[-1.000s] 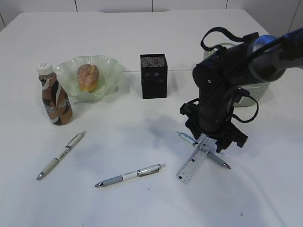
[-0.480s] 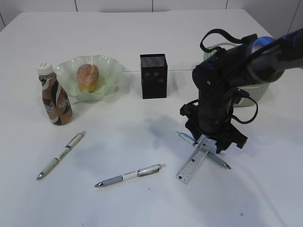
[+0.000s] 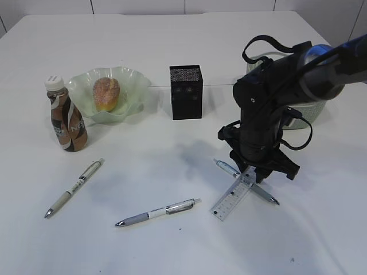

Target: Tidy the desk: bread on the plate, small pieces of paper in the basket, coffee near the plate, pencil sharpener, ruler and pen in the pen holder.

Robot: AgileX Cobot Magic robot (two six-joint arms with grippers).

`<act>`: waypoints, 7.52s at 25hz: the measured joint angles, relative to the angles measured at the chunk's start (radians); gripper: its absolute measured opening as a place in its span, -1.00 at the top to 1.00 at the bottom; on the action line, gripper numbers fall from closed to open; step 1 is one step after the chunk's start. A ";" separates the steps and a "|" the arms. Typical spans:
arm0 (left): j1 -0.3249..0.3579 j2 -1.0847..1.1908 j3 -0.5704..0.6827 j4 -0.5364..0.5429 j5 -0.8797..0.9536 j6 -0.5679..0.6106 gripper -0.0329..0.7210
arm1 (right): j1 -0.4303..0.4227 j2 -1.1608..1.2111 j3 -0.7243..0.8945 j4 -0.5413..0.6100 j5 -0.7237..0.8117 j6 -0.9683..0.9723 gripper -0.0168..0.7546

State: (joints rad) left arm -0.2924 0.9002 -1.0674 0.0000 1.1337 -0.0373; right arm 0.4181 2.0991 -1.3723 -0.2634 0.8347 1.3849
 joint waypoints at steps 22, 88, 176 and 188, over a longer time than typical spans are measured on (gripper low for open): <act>0.000 0.000 0.000 0.020 0.000 0.000 -0.47 | 0.000 0.000 -0.057 0.023 0.054 -0.028 0.19; 0.000 0.000 0.000 0.035 -0.020 0.000 -0.47 | 0.000 0.029 -0.058 0.045 0.077 -0.078 0.17; 0.000 0.023 0.000 0.039 -0.071 0.000 -0.47 | 0.000 0.081 -0.513 0.288 0.259 -1.127 0.20; 0.000 0.023 0.000 0.039 -0.076 0.000 -0.47 | 0.000 0.076 -0.738 0.519 0.183 -1.431 0.20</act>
State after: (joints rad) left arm -0.2924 0.9234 -1.0674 0.0394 1.0573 -0.0373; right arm 0.4181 2.1753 -2.1107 0.2558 1.0175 -0.0458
